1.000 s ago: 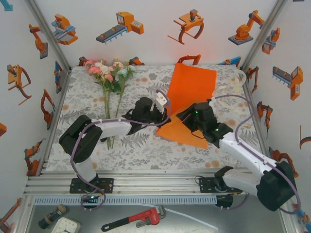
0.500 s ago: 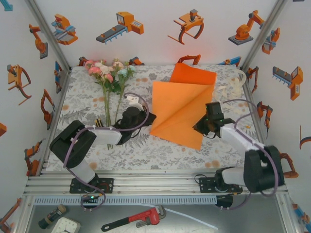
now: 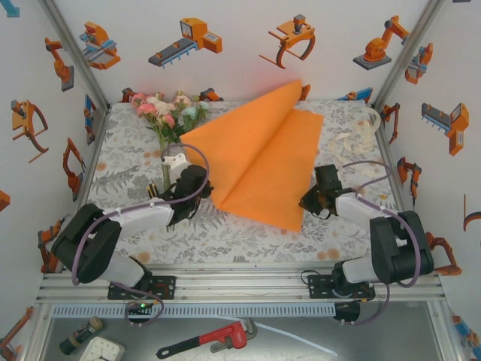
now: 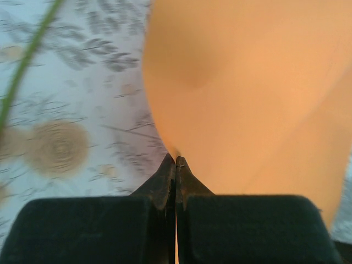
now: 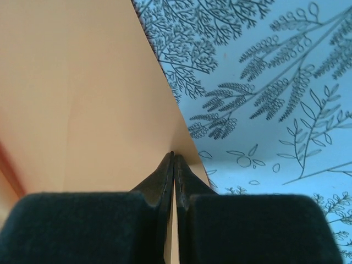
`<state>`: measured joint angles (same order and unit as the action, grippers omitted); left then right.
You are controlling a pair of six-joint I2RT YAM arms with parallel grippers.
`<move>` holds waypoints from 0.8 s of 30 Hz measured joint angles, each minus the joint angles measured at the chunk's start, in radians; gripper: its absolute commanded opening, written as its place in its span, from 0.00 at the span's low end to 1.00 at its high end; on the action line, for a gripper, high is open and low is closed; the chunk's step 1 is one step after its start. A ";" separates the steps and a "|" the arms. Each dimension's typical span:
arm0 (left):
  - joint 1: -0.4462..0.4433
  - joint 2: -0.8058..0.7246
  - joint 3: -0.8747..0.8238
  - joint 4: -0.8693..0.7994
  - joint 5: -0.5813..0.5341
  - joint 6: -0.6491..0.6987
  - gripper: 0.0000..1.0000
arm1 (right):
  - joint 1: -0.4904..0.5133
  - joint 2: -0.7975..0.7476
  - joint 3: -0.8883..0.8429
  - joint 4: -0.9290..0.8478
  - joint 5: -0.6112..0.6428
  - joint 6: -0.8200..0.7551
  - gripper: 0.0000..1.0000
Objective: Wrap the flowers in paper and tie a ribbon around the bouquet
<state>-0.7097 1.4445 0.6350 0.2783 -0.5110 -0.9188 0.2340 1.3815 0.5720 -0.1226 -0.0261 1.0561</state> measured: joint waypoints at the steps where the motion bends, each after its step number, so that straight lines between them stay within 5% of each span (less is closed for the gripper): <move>1: 0.011 0.000 0.001 -0.035 -0.014 -0.010 0.00 | 0.000 -0.021 -0.016 -0.004 0.000 0.010 0.08; 7: 0.086 0.001 0.007 -0.157 -0.042 -0.017 0.00 | 0.045 -0.226 -0.126 -0.143 0.014 0.059 0.11; 15: 0.103 -0.006 0.054 -0.252 -0.062 0.080 0.49 | 0.071 -0.396 -0.001 -0.406 0.026 -0.047 0.45; 19: 0.104 -0.076 0.104 -0.352 -0.099 0.146 0.59 | 0.054 -0.262 0.254 -0.413 0.043 -0.211 0.48; 24: 0.107 -0.216 0.161 -0.446 -0.103 0.186 0.59 | -0.012 0.098 0.554 -0.373 0.012 -0.421 0.36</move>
<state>-0.6029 1.2285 0.7959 -0.1673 -0.6144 -0.7326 0.2218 1.4796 1.1255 -0.4957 -0.0139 0.6350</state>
